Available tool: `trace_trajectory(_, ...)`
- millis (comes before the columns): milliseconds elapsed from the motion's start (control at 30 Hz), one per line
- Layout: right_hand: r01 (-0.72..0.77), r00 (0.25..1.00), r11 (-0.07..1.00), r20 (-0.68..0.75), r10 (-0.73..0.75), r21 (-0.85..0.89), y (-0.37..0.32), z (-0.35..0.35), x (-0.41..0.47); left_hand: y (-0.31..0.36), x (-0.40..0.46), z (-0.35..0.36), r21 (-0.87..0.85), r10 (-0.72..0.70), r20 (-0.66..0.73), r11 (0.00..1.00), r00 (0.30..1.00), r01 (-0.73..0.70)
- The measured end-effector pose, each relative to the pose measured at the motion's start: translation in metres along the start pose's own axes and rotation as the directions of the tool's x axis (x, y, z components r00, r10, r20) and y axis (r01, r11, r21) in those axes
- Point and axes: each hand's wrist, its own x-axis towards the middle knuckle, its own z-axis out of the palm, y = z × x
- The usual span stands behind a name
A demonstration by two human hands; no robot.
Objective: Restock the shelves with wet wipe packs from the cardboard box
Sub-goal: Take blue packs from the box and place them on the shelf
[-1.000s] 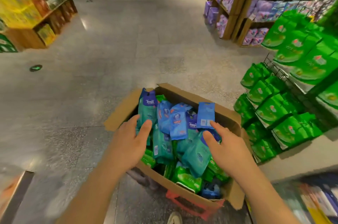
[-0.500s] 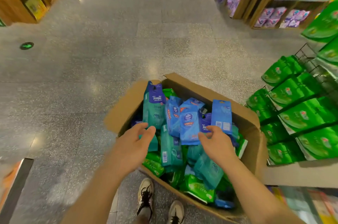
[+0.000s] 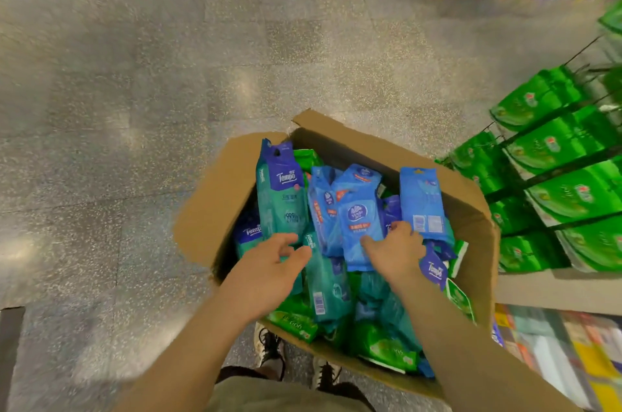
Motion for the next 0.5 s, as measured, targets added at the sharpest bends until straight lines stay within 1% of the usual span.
trace_trajectory(100, 0.002, 1.000, 0.997, 0.002, -0.001, -0.077, -0.003, 0.003, 0.000, 0.005, 0.011, 0.004, 0.035, 0.034, 0.061, 0.999, 0.998, -0.036)
trace_trajectory(267, 0.148, 0.988, 0.978, -0.013, -0.151, -0.146, -0.003, 0.013, -0.005, 0.018, 0.021, 0.006, 0.088, 0.071, 0.083, 0.993, 0.994, -0.079)
trace_trajectory(367, 0.198, 0.976, 0.957, -0.046, -0.213, -0.213, -0.003, 0.022, -0.013, 0.023, 0.025, 0.006, 0.099, 0.082, 0.086, 0.991, 0.993, -0.090)
trace_trajectory(467, 0.272, 0.954, 0.939, -0.066, -0.291, -0.210, -0.001, 0.022, -0.018, 0.028, 0.029, 0.006, 0.125, 0.094, 0.109, 0.986, 0.990, -0.108)
trace_trajectory(500, 0.297, 0.949, 0.943, -0.060, -0.308, -0.150, 0.000, 0.020, -0.020, 0.030, 0.030, 0.006, 0.128, 0.093, 0.114, 0.986, 0.989, -0.107)
